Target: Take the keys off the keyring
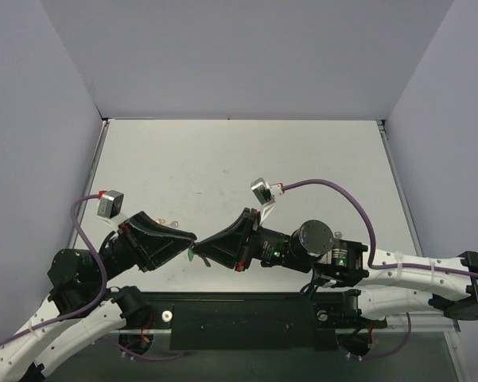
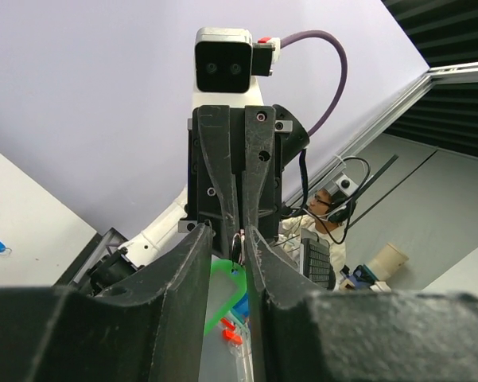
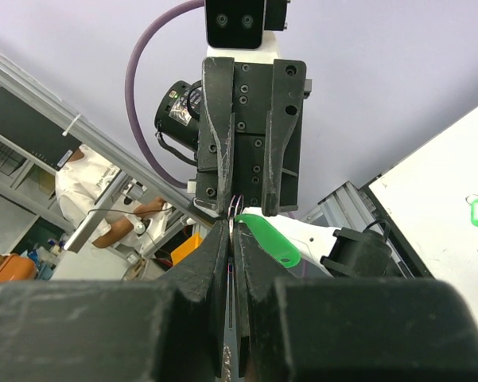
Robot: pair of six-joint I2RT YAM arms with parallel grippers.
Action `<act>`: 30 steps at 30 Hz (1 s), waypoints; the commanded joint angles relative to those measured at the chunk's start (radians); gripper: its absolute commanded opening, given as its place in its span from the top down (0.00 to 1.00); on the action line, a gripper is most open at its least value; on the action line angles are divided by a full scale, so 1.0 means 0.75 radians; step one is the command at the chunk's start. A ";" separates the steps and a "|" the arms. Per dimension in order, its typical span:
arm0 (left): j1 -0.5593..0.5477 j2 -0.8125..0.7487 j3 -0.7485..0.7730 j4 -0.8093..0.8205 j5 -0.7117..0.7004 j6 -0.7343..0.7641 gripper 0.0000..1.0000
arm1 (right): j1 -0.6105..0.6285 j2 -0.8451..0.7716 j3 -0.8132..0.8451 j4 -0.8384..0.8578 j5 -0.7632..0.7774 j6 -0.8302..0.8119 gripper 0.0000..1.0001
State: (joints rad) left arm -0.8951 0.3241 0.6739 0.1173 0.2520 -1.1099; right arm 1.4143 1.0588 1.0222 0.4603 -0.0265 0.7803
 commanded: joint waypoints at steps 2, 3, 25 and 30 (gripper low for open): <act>0.003 0.004 0.053 0.018 0.026 0.034 0.79 | -0.006 -0.002 0.048 0.112 -0.008 -0.008 1.00; 0.005 0.006 0.057 0.013 0.024 0.036 0.81 | -0.008 0.000 0.046 0.110 -0.006 -0.008 1.00; 0.005 0.112 0.261 -0.443 0.308 0.249 1.00 | -0.006 -0.066 0.093 -0.211 -0.007 -0.034 1.00; 0.003 0.192 0.277 -0.408 0.467 0.242 1.00 | -0.008 -0.044 0.167 -0.364 -0.083 -0.059 1.00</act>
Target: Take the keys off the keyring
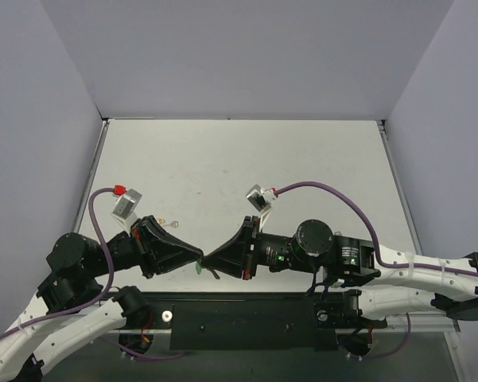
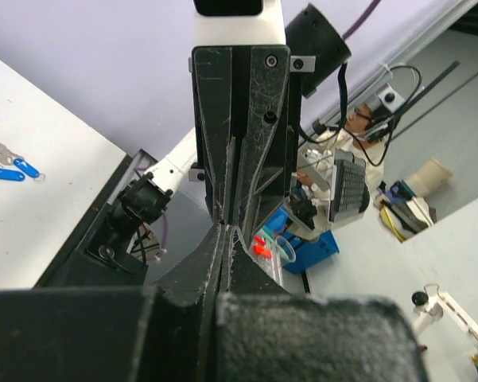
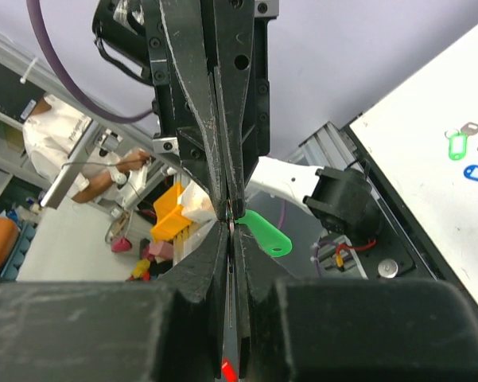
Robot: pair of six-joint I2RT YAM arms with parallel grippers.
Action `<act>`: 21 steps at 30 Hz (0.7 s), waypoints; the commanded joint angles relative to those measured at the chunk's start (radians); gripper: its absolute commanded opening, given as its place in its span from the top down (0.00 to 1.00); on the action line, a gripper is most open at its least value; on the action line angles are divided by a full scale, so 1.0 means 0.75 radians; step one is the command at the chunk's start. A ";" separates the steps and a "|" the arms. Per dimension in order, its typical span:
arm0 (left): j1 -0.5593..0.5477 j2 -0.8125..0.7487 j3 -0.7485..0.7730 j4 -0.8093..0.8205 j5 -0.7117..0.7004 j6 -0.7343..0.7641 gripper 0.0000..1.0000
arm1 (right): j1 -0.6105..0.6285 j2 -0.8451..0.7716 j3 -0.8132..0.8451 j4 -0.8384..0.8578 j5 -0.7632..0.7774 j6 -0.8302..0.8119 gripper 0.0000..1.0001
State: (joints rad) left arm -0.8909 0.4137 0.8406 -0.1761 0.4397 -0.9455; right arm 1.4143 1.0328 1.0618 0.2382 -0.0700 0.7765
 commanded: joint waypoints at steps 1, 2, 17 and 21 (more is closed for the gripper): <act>-0.002 0.084 0.080 -0.031 0.234 0.033 1.00 | -0.008 -0.005 0.124 -0.092 -0.037 -0.062 1.00; -0.002 0.111 0.100 -0.055 0.264 0.064 1.00 | -0.010 -0.003 0.139 -0.127 -0.054 -0.066 1.00; -0.002 0.179 0.272 -0.226 0.150 0.118 0.21 | 0.014 -0.162 -0.035 -0.130 -0.001 -0.047 1.00; -0.002 0.130 0.225 -0.109 -0.001 0.021 0.20 | 0.043 -0.215 -0.092 -0.093 0.046 -0.056 1.00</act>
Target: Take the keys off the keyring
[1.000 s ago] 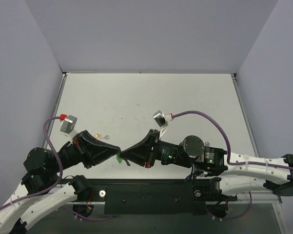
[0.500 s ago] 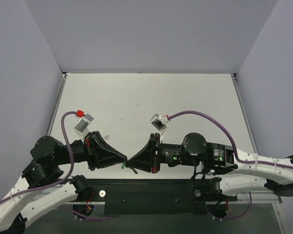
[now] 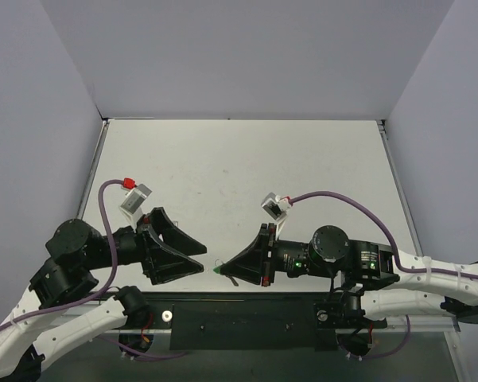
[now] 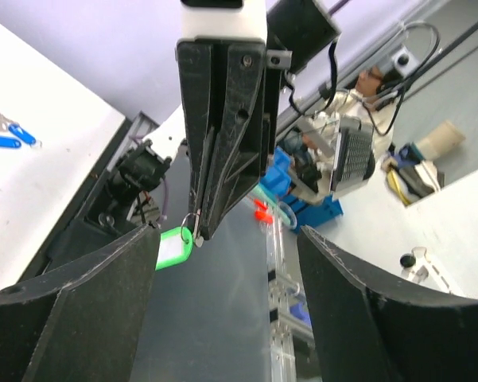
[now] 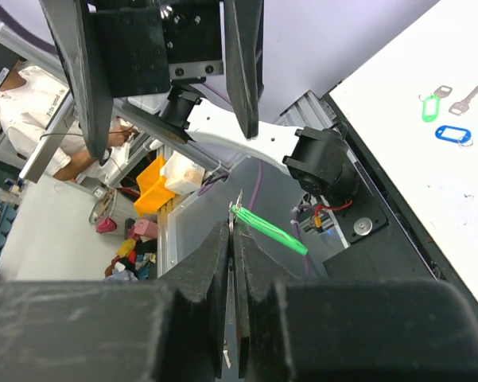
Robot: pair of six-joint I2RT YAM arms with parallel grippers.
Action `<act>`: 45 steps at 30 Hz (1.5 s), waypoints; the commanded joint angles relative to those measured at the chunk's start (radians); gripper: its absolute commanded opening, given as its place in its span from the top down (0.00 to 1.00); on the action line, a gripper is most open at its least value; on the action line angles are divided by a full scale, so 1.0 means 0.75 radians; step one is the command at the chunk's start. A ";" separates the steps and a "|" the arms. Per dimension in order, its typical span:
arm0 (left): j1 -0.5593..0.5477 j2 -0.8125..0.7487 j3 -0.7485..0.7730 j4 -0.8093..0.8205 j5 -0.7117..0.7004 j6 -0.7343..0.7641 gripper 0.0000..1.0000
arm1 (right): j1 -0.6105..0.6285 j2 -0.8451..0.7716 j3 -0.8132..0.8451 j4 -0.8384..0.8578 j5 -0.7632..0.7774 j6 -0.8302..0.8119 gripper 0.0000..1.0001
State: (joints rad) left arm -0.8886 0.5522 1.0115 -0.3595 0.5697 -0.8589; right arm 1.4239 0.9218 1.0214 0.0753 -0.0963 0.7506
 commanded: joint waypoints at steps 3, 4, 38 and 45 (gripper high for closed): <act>-0.006 -0.110 -0.052 0.189 -0.297 -0.145 0.19 | 0.057 -0.090 -0.081 0.171 0.118 -0.025 1.00; -0.006 -0.147 -0.070 0.211 -0.360 -0.176 0.20 | 0.065 -0.104 -0.094 0.180 0.124 -0.027 1.00; -0.003 -0.440 -0.639 0.616 -0.518 -0.285 0.41 | -0.037 -0.035 -0.413 0.775 0.186 0.036 1.00; -0.003 -0.425 -0.631 0.588 -0.494 -0.260 0.44 | -0.066 0.045 -0.407 0.844 0.139 0.073 1.00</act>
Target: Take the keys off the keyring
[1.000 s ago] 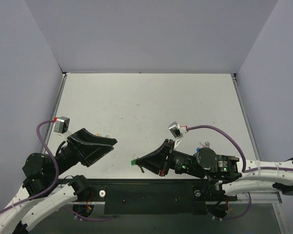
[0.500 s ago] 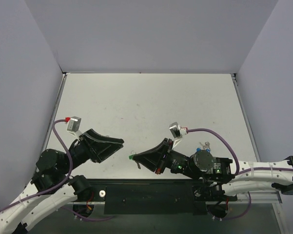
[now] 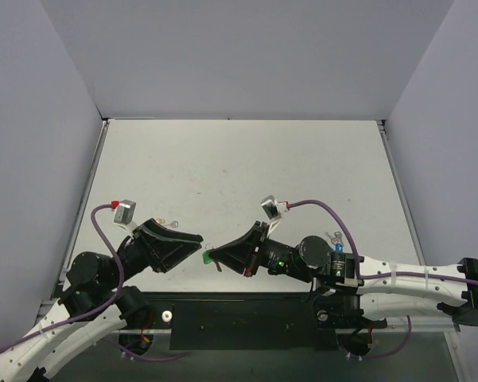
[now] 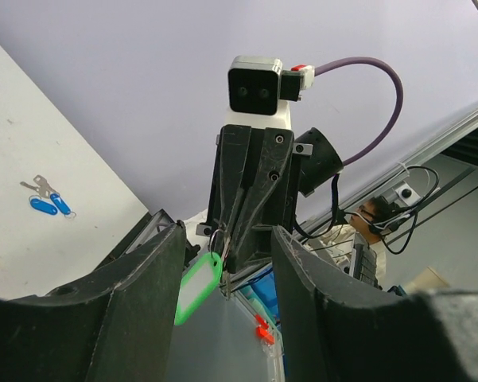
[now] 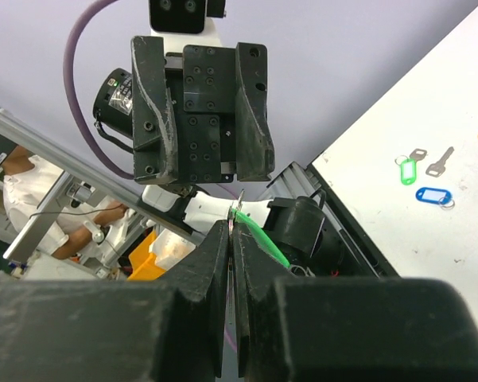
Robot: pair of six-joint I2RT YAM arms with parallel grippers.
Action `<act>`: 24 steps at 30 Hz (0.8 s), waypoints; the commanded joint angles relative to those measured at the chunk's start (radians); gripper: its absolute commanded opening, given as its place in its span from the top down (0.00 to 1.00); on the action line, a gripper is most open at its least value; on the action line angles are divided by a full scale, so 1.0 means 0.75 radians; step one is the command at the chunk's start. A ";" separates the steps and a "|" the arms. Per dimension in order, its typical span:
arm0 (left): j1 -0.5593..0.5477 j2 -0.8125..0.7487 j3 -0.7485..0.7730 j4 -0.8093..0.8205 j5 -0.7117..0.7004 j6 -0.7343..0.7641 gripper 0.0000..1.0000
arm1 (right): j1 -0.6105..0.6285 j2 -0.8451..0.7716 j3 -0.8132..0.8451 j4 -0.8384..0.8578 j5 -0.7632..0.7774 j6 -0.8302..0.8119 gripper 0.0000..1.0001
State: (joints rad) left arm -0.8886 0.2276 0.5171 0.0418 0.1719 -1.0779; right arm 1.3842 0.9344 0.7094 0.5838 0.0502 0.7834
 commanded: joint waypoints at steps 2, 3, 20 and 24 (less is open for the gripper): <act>-0.003 0.018 0.030 0.024 0.039 0.048 0.45 | -0.017 0.057 0.015 0.175 -0.100 0.037 1.00; -0.003 0.016 0.020 0.024 0.039 0.048 0.45 | -0.019 0.061 0.018 0.177 -0.102 0.042 1.00; -0.003 -0.015 -0.027 0.006 0.041 0.036 0.57 | -0.027 0.073 0.013 0.189 -0.091 0.050 1.00; -0.003 -0.009 -0.039 0.026 0.051 0.028 0.66 | -0.027 0.069 0.011 0.189 -0.089 0.048 1.00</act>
State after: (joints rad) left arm -0.8886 0.2161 0.4934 0.0303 0.1905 -1.0618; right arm 1.3689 1.0077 0.7094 0.6403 -0.0151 0.8185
